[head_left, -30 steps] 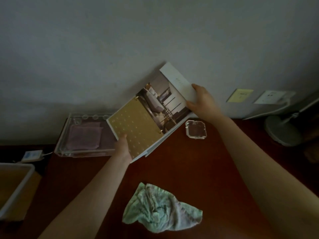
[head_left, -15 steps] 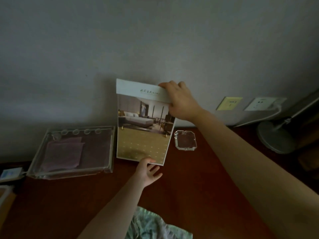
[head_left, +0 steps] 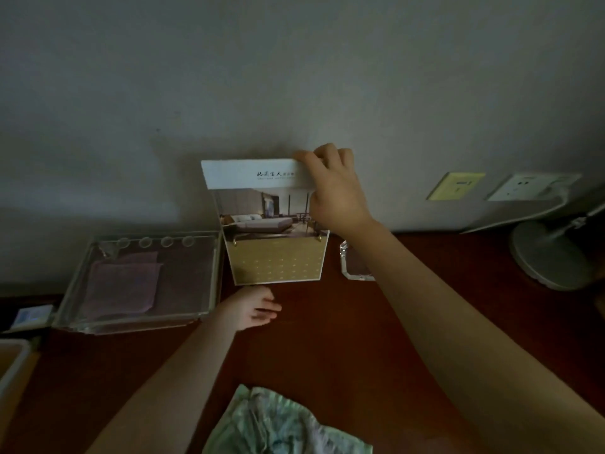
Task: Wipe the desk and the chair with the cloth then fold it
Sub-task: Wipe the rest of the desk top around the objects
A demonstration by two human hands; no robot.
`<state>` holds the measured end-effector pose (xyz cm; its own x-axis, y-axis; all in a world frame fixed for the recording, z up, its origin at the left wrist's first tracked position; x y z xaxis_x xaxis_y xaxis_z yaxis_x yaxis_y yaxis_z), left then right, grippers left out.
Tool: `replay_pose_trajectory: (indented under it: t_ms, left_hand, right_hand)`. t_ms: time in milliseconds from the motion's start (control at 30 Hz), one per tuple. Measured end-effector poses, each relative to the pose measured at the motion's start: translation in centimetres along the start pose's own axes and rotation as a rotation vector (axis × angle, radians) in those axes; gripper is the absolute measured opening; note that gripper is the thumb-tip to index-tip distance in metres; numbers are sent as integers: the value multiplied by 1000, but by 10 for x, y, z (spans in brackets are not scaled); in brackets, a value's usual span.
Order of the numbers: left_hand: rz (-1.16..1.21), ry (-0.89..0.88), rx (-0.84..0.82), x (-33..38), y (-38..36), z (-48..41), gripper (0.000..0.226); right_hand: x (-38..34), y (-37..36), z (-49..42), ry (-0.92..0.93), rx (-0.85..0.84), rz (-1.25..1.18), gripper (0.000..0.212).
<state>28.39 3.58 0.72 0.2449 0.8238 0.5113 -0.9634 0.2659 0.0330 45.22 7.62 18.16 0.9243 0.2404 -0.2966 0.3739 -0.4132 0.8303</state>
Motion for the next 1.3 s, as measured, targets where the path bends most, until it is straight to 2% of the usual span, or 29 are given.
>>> replay_pose_trajectory:
  t_ms: [67,133,200,233,300,400,433,533,700,800,967,1100,1167,1233,1300]
  left_hand:
    - [162,-28,129,0,28,7,8]
    - [305,-109,295,6,50,13,9]
    - [296,-257,410,21,67,18,16]
    - [259,-330,403,30,71,21,19]
    - [202,-423,319,45,69,26,24]
    - [142,-427,254,58,65,33,34]
    - [140,-423,261,61,65,32,35]
    - [133,-393,279,65,68,31,36]
    - [104,-405,192,73,62,22,26]
    - [74,-376,161,76,62,14,32]
    - [66,-340,75,70,62,2,40]
    - [99,-333,82,63,61,-3,39]
    - [71,-331,98,59,60,-1,31]
    - [39,-330,166,54,60,-1,21]
    - [58,-331,247,48,62,-2,23]
  right_hand:
    - [-4,0,11,-64,49,-104,64]
    - [-6,-2,24,-195,171,-300,68]
    - [-3,-11,40,-442,321,-545,65]
    - [1,-19,48,-604,362,-676,62]
    - [9,-36,64,-883,307,-857,53]
    - [15,-58,82,-1073,40,-893,49]
    - [16,-62,85,-1086,6,-886,49]
    - [25,-65,78,-1087,54,-891,46]
    - [37,-67,63,-1110,28,-825,50]
    - [39,-69,59,-1090,-47,-849,47]
    - [41,-69,58,-1173,-125,-954,53]
    - [41,-66,64,-1213,-150,-994,32]
    - [40,-66,71,-1249,-157,-1013,27]
    - [39,-67,80,-1242,-181,-1019,22]
    - [37,-64,90,-1251,-159,-1014,21]
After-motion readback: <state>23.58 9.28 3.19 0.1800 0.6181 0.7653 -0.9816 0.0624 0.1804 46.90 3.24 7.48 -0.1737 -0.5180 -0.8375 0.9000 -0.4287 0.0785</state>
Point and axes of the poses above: each hand's wrist, its own z-axis away from the middle knuckle, its own y-axis out of the back of the hand, x = y × z, the point moved 2 cm from there along -z, towards the middle knuckle, and after that the axes turned 3 degrees about x, right-handed, at the moved point
